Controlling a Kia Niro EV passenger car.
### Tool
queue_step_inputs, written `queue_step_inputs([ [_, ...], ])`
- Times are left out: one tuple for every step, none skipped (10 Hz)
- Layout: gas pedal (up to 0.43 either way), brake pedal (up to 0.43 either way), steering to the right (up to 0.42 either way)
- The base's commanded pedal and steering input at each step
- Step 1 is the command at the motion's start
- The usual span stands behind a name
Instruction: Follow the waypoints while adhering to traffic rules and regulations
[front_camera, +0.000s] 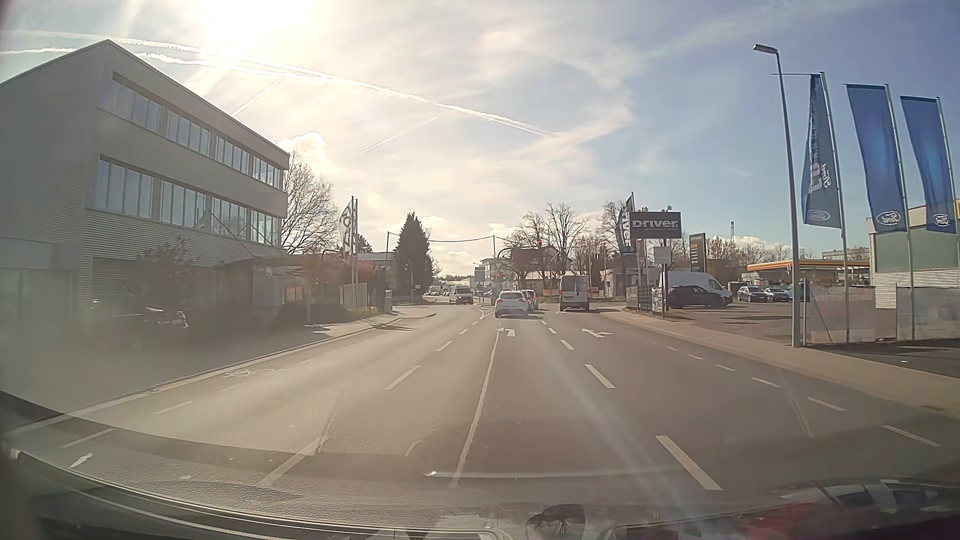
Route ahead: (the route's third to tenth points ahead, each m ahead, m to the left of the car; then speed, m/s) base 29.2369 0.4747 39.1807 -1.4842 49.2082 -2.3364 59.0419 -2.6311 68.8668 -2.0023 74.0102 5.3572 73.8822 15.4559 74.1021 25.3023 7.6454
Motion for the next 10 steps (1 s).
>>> queue_step_inputs([
  [0.028,0.000,-0.001],
  [0.020,0.000,-0.002],
  [0.020,0.000,-0.003],
  [0.000,0.000,-0.003],
  [0.000,0.000,-0.005],
  [0.000,0.000,-0.005],
  [0.000,0.000,-0.005],
  [0.000,0.000,-0.005],
  [0.000,0.000,-0.005],
  [0.000,0.000,-0.005],
])
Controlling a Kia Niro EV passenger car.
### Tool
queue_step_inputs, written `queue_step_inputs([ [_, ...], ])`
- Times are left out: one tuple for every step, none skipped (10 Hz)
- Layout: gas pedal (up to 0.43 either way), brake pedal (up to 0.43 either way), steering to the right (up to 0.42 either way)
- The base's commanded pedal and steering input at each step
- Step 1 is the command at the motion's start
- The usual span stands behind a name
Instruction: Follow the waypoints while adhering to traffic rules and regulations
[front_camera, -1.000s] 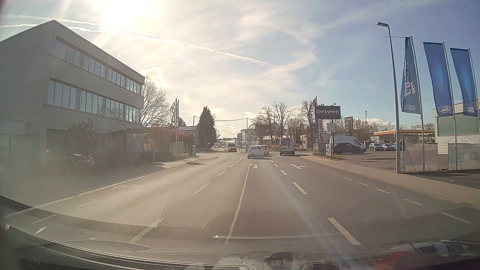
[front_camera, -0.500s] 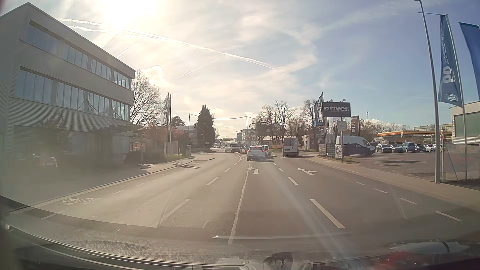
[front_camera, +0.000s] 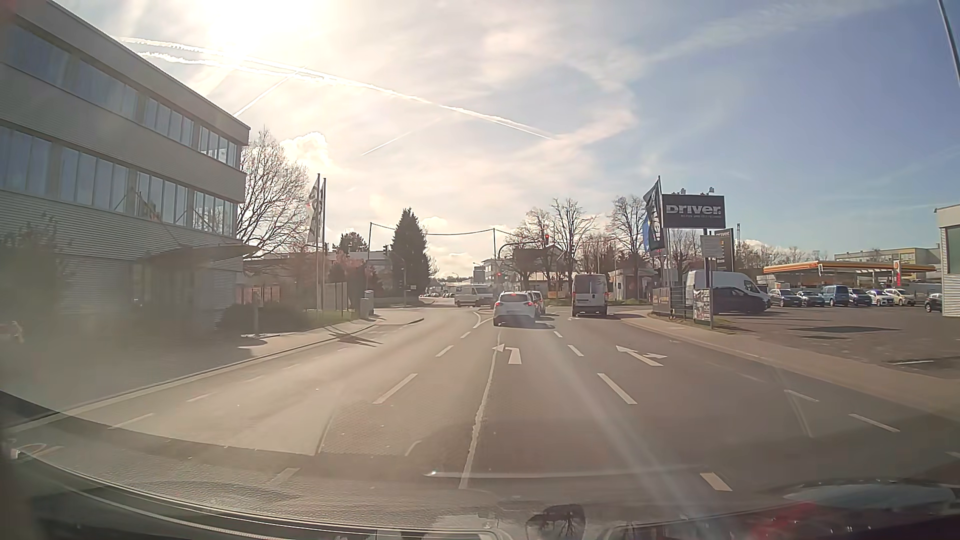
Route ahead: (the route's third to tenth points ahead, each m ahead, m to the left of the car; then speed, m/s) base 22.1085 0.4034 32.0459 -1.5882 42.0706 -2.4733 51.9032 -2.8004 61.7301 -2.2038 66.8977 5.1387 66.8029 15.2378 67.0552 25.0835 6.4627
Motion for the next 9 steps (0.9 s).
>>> queue_step_inputs([
  [0.000,0.000,-0.005],
  [0.000,0.000,-0.005],
  [0.000,0.000,-0.005],
  [0.000,0.000,-0.004],
  [0.000,0.006,-0.003],
  [0.000,0.012,-0.002],
  [0.000,0.012,-0.001],
  [0.000,0.012,-0.002],
  [0.000,0.012,-0.001],
])
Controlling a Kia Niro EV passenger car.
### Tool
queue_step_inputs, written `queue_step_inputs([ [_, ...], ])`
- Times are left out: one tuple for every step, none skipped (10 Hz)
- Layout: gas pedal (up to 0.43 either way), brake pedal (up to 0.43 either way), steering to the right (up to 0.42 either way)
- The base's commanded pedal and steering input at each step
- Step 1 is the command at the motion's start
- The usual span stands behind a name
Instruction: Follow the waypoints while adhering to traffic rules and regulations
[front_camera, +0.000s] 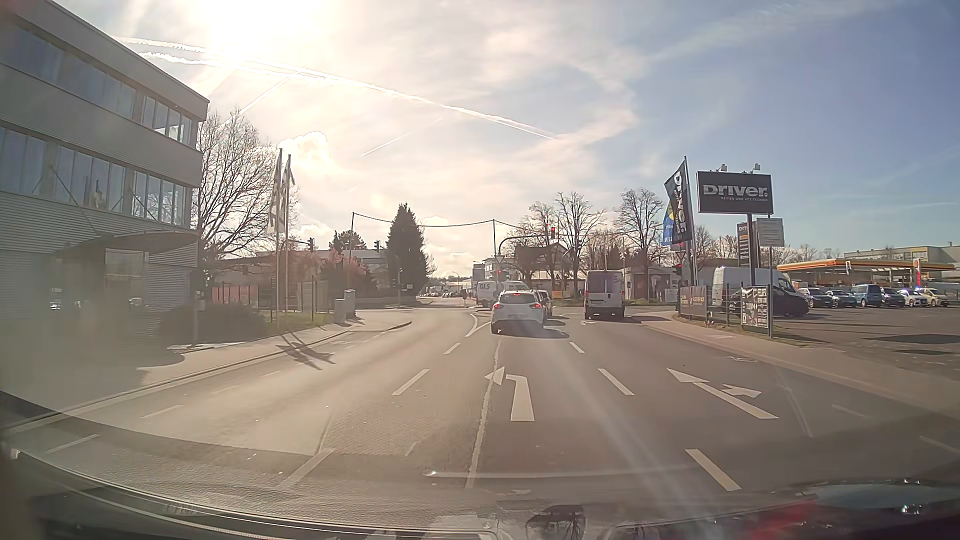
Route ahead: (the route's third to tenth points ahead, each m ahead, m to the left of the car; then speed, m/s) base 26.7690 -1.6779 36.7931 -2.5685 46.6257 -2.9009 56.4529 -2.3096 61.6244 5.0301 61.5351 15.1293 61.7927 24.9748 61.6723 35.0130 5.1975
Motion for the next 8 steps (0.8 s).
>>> queue_step_inputs([
  [0.000,0.012,-0.001],
  [0.000,0.012,-0.001],
  [0.000,0.012,-0.001],
  [0.000,0.012,-0.001],
  [0.000,0.012,-0.001],
  [0.000,0.012,-0.001],
  [0.000,0.012,-0.001],
  [0.000,0.012,-0.001],
])
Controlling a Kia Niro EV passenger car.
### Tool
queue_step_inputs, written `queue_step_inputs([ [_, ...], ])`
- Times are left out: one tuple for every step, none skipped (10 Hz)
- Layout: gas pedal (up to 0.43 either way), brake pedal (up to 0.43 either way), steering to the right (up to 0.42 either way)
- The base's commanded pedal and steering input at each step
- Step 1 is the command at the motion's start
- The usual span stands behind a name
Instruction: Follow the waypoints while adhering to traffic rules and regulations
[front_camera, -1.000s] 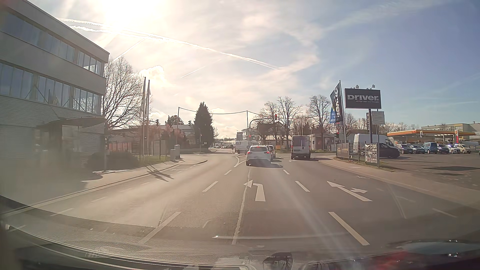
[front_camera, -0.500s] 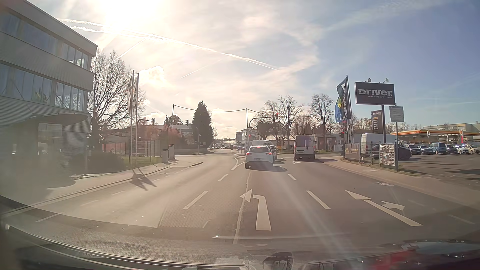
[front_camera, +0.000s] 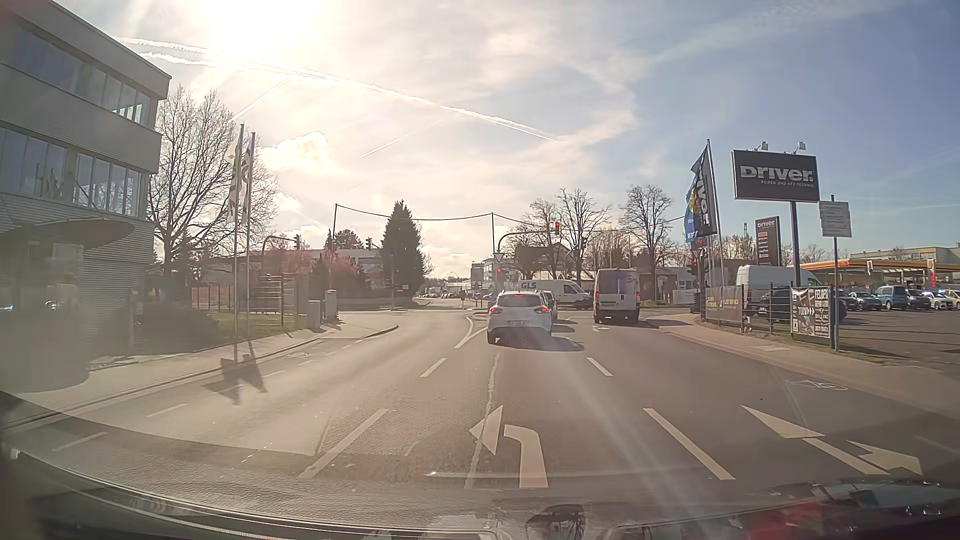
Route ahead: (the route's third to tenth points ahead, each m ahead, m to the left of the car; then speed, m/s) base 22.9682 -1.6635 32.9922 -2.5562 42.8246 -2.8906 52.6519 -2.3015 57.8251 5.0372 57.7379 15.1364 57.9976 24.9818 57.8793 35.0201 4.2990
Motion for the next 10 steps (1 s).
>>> queue_step_inputs([
  [0.000,0.012,-0.001],
  [0.000,0.012,-0.001],
  [0.000,0.000,-0.001],
  [0.000,0.000,-0.001],
  [0.000,0.000,-0.001],
  [0.000,0.000,-0.001],
  [0.000,0.000,-0.001],
  [0.000,0.000,-0.001],
  [0.000,0.000,-0.001],
  [0.000,0.000,-0.001],
])
